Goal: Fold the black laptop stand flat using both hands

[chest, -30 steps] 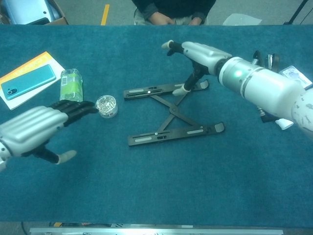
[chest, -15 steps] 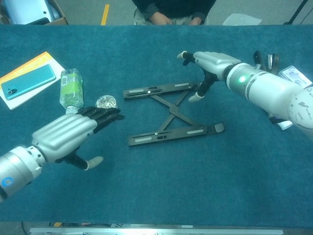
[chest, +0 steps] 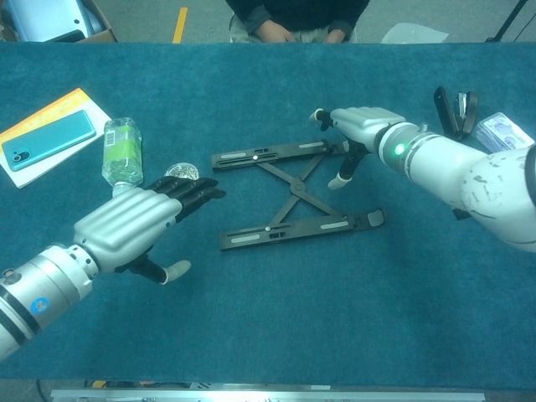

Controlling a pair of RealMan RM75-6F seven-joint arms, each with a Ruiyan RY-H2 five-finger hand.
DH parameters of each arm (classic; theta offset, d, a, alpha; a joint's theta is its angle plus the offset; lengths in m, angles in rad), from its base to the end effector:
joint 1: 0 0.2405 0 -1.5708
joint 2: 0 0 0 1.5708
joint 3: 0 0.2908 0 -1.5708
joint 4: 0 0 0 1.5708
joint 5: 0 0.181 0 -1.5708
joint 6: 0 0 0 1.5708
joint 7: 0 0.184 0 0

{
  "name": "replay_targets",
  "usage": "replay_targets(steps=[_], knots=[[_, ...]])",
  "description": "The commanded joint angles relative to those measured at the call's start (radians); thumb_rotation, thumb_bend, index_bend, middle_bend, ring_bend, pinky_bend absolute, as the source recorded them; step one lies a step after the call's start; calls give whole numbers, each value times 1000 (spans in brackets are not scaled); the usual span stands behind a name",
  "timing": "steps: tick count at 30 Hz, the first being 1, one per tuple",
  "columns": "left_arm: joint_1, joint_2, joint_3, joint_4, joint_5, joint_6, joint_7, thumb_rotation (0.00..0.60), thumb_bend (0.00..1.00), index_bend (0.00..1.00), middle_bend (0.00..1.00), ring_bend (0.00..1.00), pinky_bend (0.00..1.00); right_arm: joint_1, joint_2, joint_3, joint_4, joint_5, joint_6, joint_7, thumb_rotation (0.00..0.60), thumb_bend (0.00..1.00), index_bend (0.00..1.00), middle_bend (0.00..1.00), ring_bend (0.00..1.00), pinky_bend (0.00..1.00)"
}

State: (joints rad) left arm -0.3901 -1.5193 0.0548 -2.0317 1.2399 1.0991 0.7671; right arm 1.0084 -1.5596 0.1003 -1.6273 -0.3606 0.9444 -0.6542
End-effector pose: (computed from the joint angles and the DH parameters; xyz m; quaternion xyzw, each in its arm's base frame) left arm -0.1633 0.2191 -0.0166 -0.7848 -0.4157 -0.3202 0.3299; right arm -0.1530 -0.3965 -0.0444 0.7427 -0.4925 0.2043 0.4052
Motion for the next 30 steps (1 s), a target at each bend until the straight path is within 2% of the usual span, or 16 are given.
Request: replay_targets(steps=[1, 9, 21, 30], knots=[[-2, 2, 2, -1, -2, 5, -2, 600, 315, 0, 0, 0, 0, 9, -22, 1, 32, 15, -9, -5, 572, 0, 0, 155, 0, 30], [-6, 18, 13, -6, 4, 26, -28, 600, 315, 0, 0, 0, 0, 25, -50, 7, 75, 77, -39, -15, 569, 0, 0, 155, 0, 30], [-10, 43, 44, -23, 21, 32, -54, 600, 315, 0, 0, 0, 0, 31, 14, 17, -79, 142, -68, 20, 568, 0, 0, 168, 0, 29], [-9, 76, 88, -67, 35, 12, -92, 600, 315, 0, 0, 0, 0, 31, 24, 9, -114, 128, -64, 61, 569, 0, 0, 168, 0, 30]])
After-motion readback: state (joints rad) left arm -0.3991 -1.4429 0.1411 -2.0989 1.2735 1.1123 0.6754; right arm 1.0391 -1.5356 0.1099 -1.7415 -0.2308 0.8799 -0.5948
